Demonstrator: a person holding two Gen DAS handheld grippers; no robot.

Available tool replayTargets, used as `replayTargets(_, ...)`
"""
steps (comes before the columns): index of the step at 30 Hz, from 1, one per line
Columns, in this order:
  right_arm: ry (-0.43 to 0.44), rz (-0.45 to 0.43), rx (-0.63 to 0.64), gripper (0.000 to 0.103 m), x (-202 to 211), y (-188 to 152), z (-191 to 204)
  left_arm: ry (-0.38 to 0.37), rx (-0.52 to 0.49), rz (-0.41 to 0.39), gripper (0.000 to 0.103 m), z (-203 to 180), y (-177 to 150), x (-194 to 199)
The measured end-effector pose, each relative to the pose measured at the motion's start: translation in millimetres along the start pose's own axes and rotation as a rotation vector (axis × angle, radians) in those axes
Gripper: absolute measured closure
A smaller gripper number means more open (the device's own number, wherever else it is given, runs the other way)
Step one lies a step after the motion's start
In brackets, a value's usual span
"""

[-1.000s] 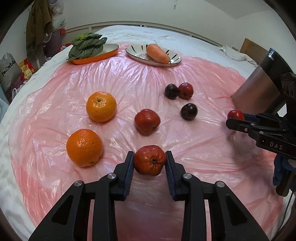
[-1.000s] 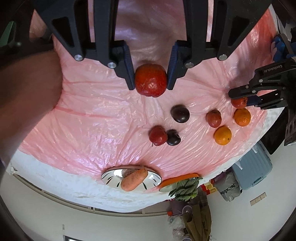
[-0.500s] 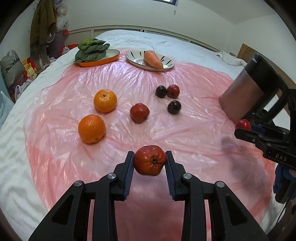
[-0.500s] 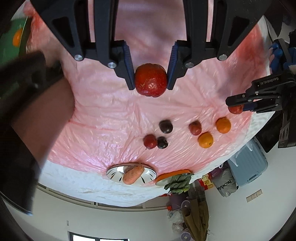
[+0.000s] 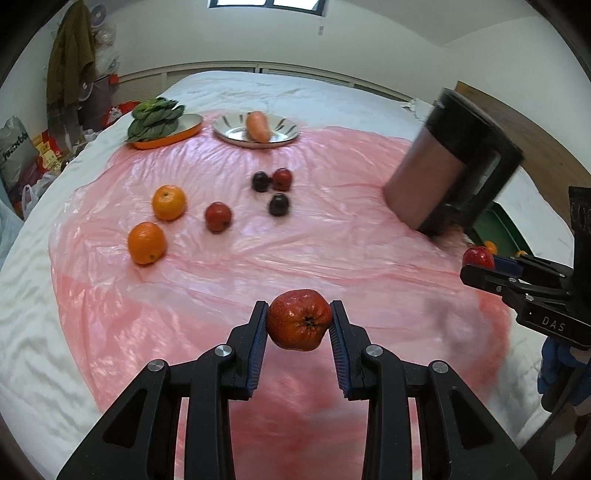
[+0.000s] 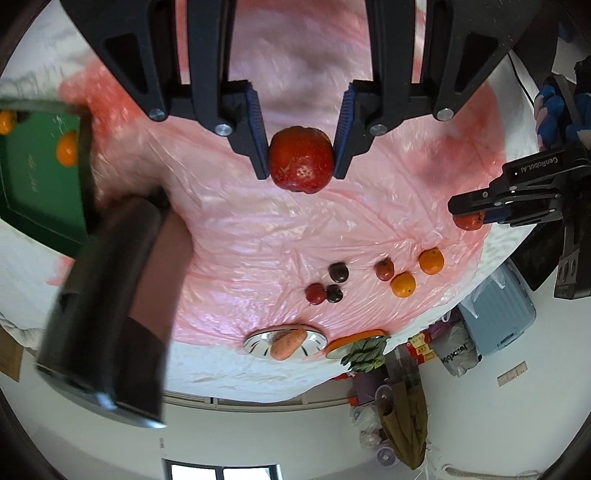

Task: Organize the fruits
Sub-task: 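Carry the apple in the left tool to the green tray while the right tool carries its apple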

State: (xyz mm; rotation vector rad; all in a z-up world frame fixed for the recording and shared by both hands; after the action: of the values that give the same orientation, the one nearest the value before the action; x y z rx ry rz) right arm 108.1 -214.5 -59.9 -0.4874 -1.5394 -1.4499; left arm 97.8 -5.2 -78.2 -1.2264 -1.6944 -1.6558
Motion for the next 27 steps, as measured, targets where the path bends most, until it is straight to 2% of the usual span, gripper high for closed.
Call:
replayTargets(7, -0.023, -0.051, -0.043, 0.042, 35, -18, -20, -0.021, -0.048, 0.009, 0.075, -47, -7, 8)
replayTargets(14, -0.059, -0.082, -0.093, 0.042, 65, -42, -56, -0.043, -0.115, 0.037, 0.075, -100, -8, 5)
replayTargets(27, -0.165, -0.103, -0.259, 0.042, 105, -108, -181, -0.115, -0.28, 0.116, 0.075, -228, -1, -36)
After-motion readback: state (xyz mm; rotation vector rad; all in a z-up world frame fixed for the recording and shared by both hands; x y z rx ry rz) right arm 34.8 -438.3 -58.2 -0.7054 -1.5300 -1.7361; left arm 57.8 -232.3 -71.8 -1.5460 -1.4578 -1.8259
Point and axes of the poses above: each gripper's, at about its wrist camera, not at the fingertips, and x roughly against the way its jaws point, z to its left, y to its top, the point moved 4 cm from there along -x, roughly the way its jaws point, and after that the axes turned 7 degrees about z, right-handed, at the moved point
